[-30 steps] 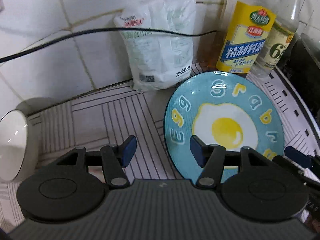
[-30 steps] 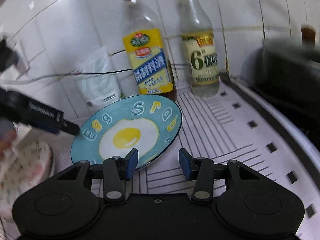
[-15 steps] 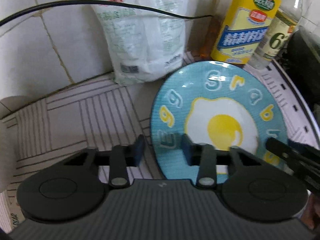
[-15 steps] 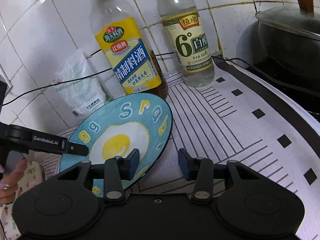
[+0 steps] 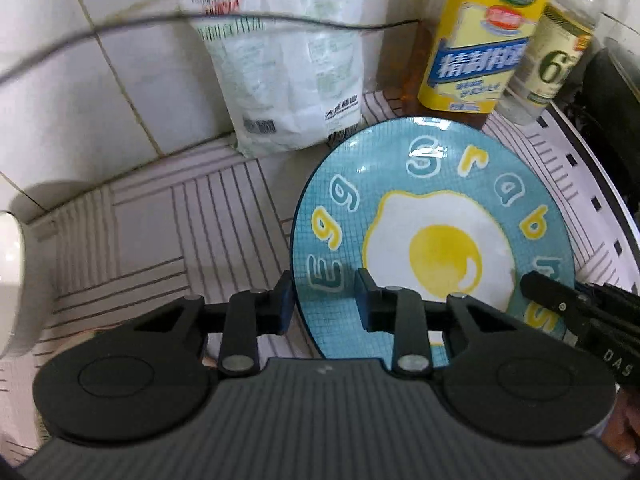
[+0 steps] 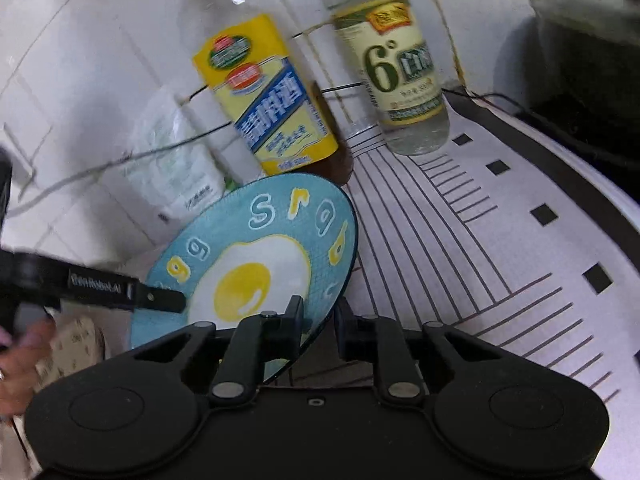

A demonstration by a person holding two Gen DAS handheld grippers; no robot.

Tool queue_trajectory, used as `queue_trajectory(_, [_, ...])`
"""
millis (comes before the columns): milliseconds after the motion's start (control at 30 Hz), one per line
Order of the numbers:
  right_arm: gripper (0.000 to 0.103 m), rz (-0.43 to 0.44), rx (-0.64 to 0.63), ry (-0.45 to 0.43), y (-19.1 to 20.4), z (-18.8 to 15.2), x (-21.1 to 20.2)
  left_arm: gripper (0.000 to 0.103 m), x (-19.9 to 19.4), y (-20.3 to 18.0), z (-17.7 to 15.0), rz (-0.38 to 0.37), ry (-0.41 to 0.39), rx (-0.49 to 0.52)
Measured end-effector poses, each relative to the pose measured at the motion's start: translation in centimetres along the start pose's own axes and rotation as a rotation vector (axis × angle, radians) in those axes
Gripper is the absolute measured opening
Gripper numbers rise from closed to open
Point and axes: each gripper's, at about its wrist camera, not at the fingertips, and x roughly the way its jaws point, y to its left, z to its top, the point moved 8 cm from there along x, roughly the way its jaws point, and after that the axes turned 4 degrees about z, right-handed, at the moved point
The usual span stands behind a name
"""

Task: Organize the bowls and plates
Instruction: 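Lift the blue Egg plate with both grippers and carry it over the plate stack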

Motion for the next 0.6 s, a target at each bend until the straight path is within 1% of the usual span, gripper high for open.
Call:
queue_trajectory(67, [0.021, 0.019, 0.013, 0.016, 0.2, -0.4, -0.6, 0.03, -1.4, 0.0, -0.5, 0.011, -0.015, 0.015])
queue_trajectory(167, [0.021, 0.036, 0.009, 0.009, 0.9, -0.8, -2.0, 0.029, -3.7, 0.2, -1.3, 0.011, -0.025, 0.012])
queue_trajectory(333, [0.021, 0.055, -0.026, -0.016, 3.6, -0.9, -5.2, 0.029, -7.8, 0.5, -2.6, 0.035, -0.067, 0.001])
queue_trajectory(367, [0.021, 0.062, -0.025, -0.018, 4.1, -0.9, -5.8, 0.029, -8.8, 0.5, -3.0, 0.041, -0.076, 0.011])
queue_trajectory(467, [0.021, 0.089, -0.021, -0.018, 5.5, -1.1, -7.6, 0.029, -11.2, 0.8, -4.0, 0.046, -0.09, -0.001])
queue_trajectory(600, [0.021, 0.115, -0.051, -0.024, 7.1, -1.2, -9.9, 0.029, -13.9, 1.3, -5.4, 0.054, -0.115, -0.016])
